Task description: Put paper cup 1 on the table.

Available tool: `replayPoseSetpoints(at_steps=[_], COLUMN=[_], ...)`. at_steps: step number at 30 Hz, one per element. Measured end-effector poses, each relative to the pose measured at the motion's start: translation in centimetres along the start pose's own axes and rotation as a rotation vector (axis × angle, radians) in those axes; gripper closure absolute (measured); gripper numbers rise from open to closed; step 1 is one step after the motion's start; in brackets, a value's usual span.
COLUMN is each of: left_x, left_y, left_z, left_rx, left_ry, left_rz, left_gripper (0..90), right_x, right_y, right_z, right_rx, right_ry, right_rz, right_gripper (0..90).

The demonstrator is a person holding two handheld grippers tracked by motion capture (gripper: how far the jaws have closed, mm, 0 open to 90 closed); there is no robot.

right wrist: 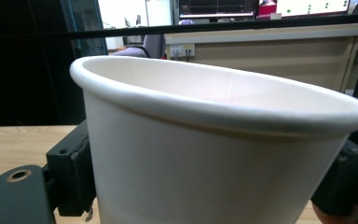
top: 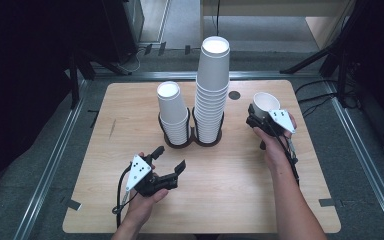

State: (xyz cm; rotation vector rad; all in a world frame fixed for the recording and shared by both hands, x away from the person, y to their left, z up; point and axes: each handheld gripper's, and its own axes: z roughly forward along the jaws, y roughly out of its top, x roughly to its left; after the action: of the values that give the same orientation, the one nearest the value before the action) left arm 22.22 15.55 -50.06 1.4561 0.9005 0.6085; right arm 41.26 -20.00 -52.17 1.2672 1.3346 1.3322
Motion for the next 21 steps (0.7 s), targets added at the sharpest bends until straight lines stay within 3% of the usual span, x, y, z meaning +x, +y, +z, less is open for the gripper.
replayPoseSetpoints(at_steps=[7, 17, 21], left_x=[0.1, 0.0, 0.0], left_y=[0.0, 0.0, 0.0], left_z=[0.0, 0.0, 0.0], left_rx=[-0.002, -0.005, 0.001], left_ry=[-0.001, -0.005, -0.011], left_rz=[-0.005, -0.008, -0.012], left_gripper=[13.3, 13.3, 13.5], right_x=[-0.1, 0.0, -0.1], right_y=[-1.1, -1.7, -2.0], right_z=[0.7, 1.1, 1.2], right_rx=[0.045, 0.085, 0.105], right_ry=[-0.013, -0.017, -0.025], right_rz=[-0.046, -0.058, -0.087], right_gripper=[13.8, 13.8, 13.7])
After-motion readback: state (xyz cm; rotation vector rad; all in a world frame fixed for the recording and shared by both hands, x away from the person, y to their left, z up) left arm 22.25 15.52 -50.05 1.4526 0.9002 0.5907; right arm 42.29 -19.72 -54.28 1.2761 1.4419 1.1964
